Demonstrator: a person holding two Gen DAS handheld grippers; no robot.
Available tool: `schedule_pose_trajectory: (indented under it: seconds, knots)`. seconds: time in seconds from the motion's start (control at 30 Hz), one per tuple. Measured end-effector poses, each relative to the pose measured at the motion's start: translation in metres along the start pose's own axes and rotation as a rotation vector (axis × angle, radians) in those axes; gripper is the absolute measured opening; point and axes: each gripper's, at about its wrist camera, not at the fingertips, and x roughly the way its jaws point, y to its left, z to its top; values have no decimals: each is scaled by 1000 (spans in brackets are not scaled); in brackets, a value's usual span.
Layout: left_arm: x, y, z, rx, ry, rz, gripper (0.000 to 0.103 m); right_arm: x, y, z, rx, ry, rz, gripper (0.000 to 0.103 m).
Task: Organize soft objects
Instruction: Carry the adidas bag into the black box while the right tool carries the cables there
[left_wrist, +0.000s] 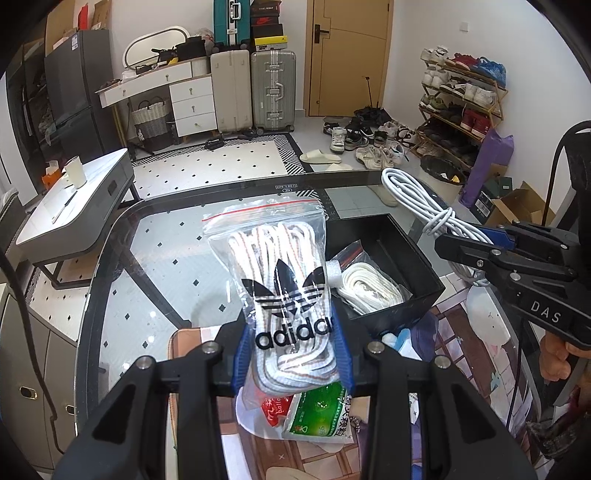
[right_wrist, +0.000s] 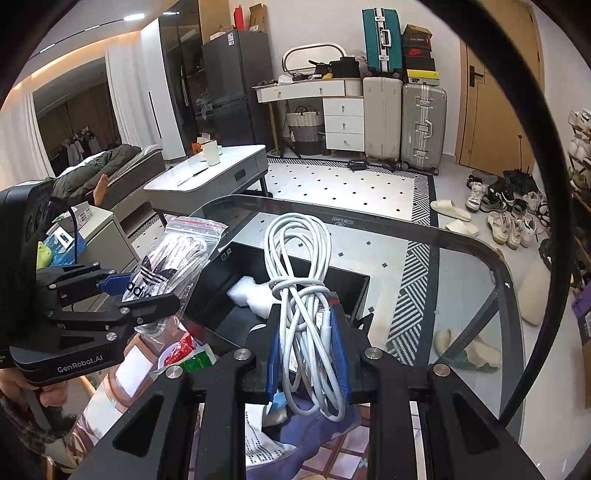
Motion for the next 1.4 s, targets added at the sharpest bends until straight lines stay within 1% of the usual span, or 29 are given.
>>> schedule_pose_trajectory:
  seconds: [0.23, 0.33, 0.7, 1.4]
  knots:
    - [7, -1, 4, 1, 1, -8, 37, 9, 0, 8, 1, -12, 20, 24]
    - [11, -2, 7, 5, 6, 0, 37, 14, -1, 11, 7, -17, 26, 24]
    - [24, -3, 19, 25, 6, -1, 37, 28, -6, 20, 11, -24, 28, 24]
    - [53, -1, 31, 44, 29, -44, 37, 64, -11, 29, 15, 21, 47, 24]
